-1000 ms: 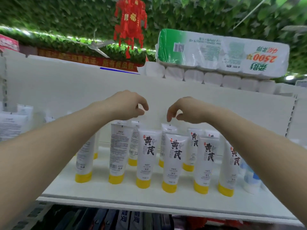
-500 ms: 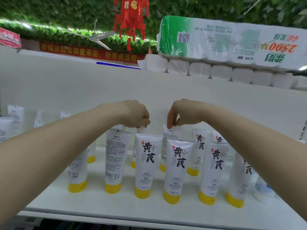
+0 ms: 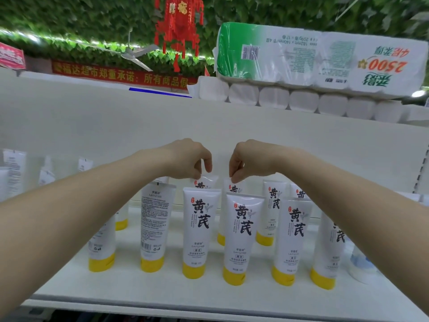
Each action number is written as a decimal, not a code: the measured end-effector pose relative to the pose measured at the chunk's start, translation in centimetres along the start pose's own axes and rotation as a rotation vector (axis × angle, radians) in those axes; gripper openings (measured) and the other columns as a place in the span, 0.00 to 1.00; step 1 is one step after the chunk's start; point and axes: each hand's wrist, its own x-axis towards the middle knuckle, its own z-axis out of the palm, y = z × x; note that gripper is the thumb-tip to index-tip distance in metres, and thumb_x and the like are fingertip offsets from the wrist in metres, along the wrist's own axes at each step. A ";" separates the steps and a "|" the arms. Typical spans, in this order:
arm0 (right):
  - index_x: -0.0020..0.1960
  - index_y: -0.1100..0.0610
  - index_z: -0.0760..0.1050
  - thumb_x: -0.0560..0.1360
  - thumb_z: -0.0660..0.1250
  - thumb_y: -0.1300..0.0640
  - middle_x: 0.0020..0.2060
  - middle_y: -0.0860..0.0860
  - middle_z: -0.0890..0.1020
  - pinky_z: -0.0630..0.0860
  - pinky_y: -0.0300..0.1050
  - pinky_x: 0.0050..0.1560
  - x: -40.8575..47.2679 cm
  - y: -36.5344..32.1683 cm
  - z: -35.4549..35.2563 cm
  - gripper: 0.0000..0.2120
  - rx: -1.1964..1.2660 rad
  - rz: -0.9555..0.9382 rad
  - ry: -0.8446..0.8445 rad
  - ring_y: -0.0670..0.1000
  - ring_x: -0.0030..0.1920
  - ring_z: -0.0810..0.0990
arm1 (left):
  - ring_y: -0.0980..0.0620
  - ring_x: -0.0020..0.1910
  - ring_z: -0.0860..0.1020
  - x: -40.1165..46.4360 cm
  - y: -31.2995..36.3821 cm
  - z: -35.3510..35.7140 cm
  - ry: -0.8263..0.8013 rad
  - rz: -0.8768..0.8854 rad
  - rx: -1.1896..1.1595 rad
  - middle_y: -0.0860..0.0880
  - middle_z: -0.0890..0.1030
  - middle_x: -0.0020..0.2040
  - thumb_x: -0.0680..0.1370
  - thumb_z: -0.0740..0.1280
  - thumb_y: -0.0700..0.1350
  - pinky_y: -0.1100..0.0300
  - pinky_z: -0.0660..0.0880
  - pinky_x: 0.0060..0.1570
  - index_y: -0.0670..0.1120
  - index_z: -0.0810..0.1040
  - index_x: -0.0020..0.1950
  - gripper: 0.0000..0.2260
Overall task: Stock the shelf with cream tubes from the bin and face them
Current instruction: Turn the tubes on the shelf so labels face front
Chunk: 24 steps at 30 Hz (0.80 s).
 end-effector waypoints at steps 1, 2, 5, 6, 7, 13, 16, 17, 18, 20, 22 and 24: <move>0.51 0.53 0.83 0.73 0.72 0.54 0.45 0.47 0.83 0.78 0.43 0.48 0.0 0.0 0.0 0.07 0.004 0.004 -0.002 0.48 0.46 0.80 | 0.56 0.46 0.77 0.1 0.0 0.1 0.008 0.008 0.016 0.55 0.83 0.45 0.75 0.69 0.42 0.60 0.74 0.50 0.54 0.79 0.53 0.09; 0.51 0.53 0.83 0.73 0.72 0.54 0.45 0.47 0.84 0.79 0.44 0.48 -0.1 -0.1 0.0 0.07 0.005 0.008 -0.003 0.48 0.46 0.80 | 0.56 0.46 0.78 0.1 0.1 0.2 0.016 0.015 0.039 0.55 0.83 0.45 0.75 0.69 0.42 0.59 0.74 0.51 0.53 0.80 0.53 0.09; 0.51 0.55 0.83 0.74 0.72 0.54 0.45 0.48 0.84 0.77 0.40 0.43 -0.1 -0.1 0.1 0.08 -0.022 0.011 0.002 0.47 0.44 0.80 | 0.54 0.47 0.79 0.3 0.2 0.5 0.046 0.029 0.075 0.54 0.83 0.47 0.75 0.68 0.41 0.57 0.76 0.53 0.52 0.82 0.52 0.09; 0.51 0.55 0.83 0.74 0.72 0.54 0.45 0.48 0.84 0.76 0.38 0.40 0.0 -0.1 0.1 0.08 -0.036 0.010 0.008 0.47 0.43 0.79 | 0.53 0.47 0.79 0.3 0.3 0.5 0.052 0.028 0.075 0.54 0.83 0.47 0.75 0.68 0.41 0.57 0.76 0.53 0.51 0.82 0.52 0.08; 0.50 0.56 0.83 0.74 0.71 0.55 0.45 0.48 0.84 0.75 0.37 0.39 -0.1 0.0 0.2 0.07 -0.045 0.008 0.015 0.47 0.43 0.79 | 0.53 0.47 0.79 0.3 0.2 0.6 0.056 0.025 0.076 0.54 0.83 0.47 0.75 0.68 0.40 0.57 0.76 0.53 0.51 0.82 0.51 0.08; 0.49 0.55 0.83 0.73 0.71 0.55 0.44 0.48 0.84 0.77 0.42 0.47 -0.3 0.0 0.5 0.07 -0.036 -0.003 0.041 0.47 0.44 0.79 | 0.55 0.47 0.79 -0.3 0.0 0.4 0.072 0.003 0.046 0.55 0.84 0.47 0.75 0.68 0.42 0.57 0.76 0.53 0.53 0.83 0.50 0.09; 0.50 0.52 0.83 0.74 0.70 0.53 0.44 0.47 0.83 0.75 0.40 0.46 -0.5 0.0 0.3 0.07 -0.030 -0.021 0.068 0.47 0.44 0.78 | 0.57 0.49 0.78 -1.2 0.0 -0.3 0.115 -0.009 0.029 0.57 0.83 0.49 0.76 0.68 0.43 0.60 0.74 0.55 0.54 0.83 0.52 0.09; 0.50 0.52 0.83 0.74 0.69 0.53 0.44 0.47 0.82 0.75 0.41 0.47 -0.6 -0.1 0.2 0.07 -0.039 -0.031 0.090 0.47 0.44 0.77 | 0.57 0.50 0.78 -1.5 -0.1 -0.5 0.134 -0.014 0.027 0.57 0.83 0.49 0.76 0.68 0.44 0.60 0.74 0.55 0.54 0.83 0.53 0.09; 0.50 0.52 0.83 0.74 0.69 0.53 0.44 0.47 0.82 0.75 0.43 0.49 -0.8 -0.1 0.2 0.07 -0.054 -0.039 0.118 0.48 0.45 0.77 | 0.57 0.50 0.78 -1.9 -0.2 -0.8 0.156 -0.019 0.028 0.57 0.83 0.50 0.76 0.68 0.44 0.61 0.73 0.54 0.54 0.82 0.54 0.09; 0.51 0.52 0.82 0.75 0.68 0.53 0.45 0.48 0.82 0.75 0.47 0.52 -1.1 -0.2 0.0 0.07 -0.095 -0.055 0.185 0.51 0.49 0.76 | 0.56 0.50 0.78 -2.9 -0.5 -1.2 0.208 -0.034 0.044 0.56 0.83 0.51 0.77 0.68 0.45 0.62 0.70 0.51 0.55 0.81 0.55 0.09; 0.53 0.50 0.81 0.75 0.67 0.51 0.46 0.48 0.82 0.74 0.50 0.54 -1.7 -0.3 -0.1 0.08 -0.128 -0.075 0.268 0.51 0.52 0.75 | 0.55 0.52 0.78 -4.2 -0.7 -1.6 0.253 -0.054 0.070 0.56 0.82 0.53 0.77 0.68 0.46 0.61 0.71 0.51 0.55 0.81 0.56 0.09; 0.55 0.49 0.80 0.76 0.67 0.50 0.47 0.48 0.82 0.73 0.51 0.55 -2.4 -0.5 -0.2 0.09 -0.155 -0.105 0.349 0.51 0.54 0.72 | 0.54 0.54 0.77 -5.9 -0.8 -2.0 0.303 -0.076 0.088 0.56 0.82 0.54 0.77 0.67 0.47 0.58 0.72 0.53 0.54 0.80 0.58 0.10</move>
